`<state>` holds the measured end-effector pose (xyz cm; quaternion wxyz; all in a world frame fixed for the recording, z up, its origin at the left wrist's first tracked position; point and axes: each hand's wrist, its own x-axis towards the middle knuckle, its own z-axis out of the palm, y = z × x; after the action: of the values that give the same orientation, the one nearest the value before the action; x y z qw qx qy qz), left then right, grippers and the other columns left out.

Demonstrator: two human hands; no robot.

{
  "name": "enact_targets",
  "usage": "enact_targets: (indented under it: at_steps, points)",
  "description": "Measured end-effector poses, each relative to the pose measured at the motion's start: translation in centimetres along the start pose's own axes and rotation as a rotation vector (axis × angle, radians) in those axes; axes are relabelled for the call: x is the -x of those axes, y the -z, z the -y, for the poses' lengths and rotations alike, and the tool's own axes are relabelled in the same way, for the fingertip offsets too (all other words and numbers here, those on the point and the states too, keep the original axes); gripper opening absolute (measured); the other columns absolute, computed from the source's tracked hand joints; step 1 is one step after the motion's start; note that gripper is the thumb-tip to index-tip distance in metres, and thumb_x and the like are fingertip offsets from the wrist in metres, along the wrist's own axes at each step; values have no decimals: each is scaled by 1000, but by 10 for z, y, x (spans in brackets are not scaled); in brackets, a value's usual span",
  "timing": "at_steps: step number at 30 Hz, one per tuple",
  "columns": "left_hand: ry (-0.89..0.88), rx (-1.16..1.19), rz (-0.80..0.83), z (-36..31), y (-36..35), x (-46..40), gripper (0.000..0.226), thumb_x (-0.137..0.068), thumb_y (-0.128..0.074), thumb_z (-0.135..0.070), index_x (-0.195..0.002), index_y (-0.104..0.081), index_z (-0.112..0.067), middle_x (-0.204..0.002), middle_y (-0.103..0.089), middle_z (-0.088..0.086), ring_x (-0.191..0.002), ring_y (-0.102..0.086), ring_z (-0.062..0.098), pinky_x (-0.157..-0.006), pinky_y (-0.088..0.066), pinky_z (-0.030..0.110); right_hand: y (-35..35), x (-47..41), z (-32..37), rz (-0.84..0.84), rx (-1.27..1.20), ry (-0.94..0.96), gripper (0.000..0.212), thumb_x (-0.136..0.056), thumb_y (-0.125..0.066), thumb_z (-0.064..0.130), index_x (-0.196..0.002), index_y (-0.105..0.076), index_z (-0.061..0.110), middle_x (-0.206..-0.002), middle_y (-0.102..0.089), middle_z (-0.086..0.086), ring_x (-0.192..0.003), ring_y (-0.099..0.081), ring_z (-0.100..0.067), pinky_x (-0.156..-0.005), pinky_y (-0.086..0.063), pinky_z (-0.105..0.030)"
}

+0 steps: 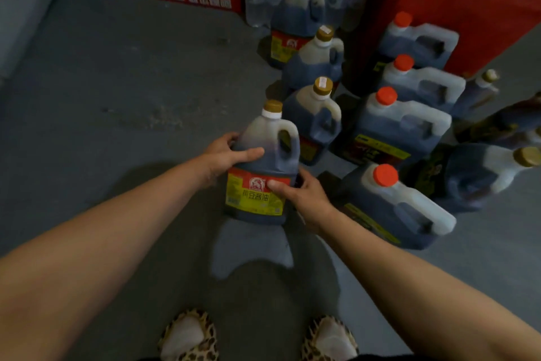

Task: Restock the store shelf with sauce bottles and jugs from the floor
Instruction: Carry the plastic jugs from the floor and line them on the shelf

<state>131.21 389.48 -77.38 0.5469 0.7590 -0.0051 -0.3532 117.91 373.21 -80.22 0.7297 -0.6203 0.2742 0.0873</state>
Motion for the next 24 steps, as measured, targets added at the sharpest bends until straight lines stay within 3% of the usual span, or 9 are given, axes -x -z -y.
enact_targets:
  at_steps: [1, 3, 5, 9, 12, 16, 21, 24]
  points:
    - [24, 38, -21, -2, 6, 4, 62, -72, -86, -34, -122, -54, -19, -116, -65, 2, -90, -66, 11, -68, -53, 22, -5, 1, 6, 27, -35, -19, 44, -82, -83, 12, -120, -63, 21, -117, -74, -7, -98, -74, -20, -78, -62, -31]
    - [44, 86, -59, -5, 16, 11, 88, -56, -89, -53, -129, -55, -16, -117, -69, 3, -93, -70, 19, -70, -56, 28, -10, 4, 19, 82, -84, -50, 41, -87, -78, 13, -123, -62, 22, -112, -75, -3, -88, -76, -13, -65, -59, -21]
    - [47, 114, -101, -4, 21, 15, 100, -46, -88, -64, -129, -56, -18, -113, -71, 4, -95, -72, 22, -75, -57, 34, -14, 8, 28, 105, -107, -62, 44, -89, -76, 16, -130, -60, 20, -112, -75, -3, -88, -76, -12, -62, -58, -20]
    - [105, 226, -75, -1, 25, 19, 97, -51, -87, -65, -129, -59, -15, -107, -75, 7, -93, -74, 25, -82, -59, 40, -15, 7, 29, 149, -90, -69, 47, -91, -74, 17, -135, -58, 19, -119, -73, -7, -96, -75, -17, -68, -60, -24]
    - [137, 244, -83, -2, 28, 22, 71, -66, -79, -56, -121, -64, -13, -95, -78, 6, -83, -75, 21, -67, -58, 30, -16, 4, 27, 182, -21, -76, 53, -88, -79, 21, -136, -57, 21, -123, -71, -7, -104, -74, -22, -77, -61, -30]
    - [188, 237, -65, -6, 29, 19, 47, -82, -71, -54, -112, -66, -19, -84, -78, 1, -69, -74, 14, -52, -54, 20, -20, -1, 22, 127, -13, -97, 60, -85, -81, 30, -139, -55, 24, -125, -71, -4, -104, -73, -20, -77, -61, -30]
    - [221, 207, -50, -2, 37, 10, 66, -66, -75, -61, -117, -66, -21, -94, -78, 0, -84, -74, 17, -69, -53, 28, -22, -11, 14, 85, -55, -102, 63, -86, -79, 28, -142, -53, 21, -124, -71, -7, -104, -74, -23, -83, -62, -36]
    - [216, 177, -28, 0, 43, 3, 58, -69, -74, -55, -115, -65, -20, -92, -78, -1, -87, -73, 18, -68, -53, 27, -24, -19, 13, 76, -53, -113, 65, -85, -78, 29, -144, -51, 21, -124, -71, -7, -103, -74, -22, -79, -61, -32]
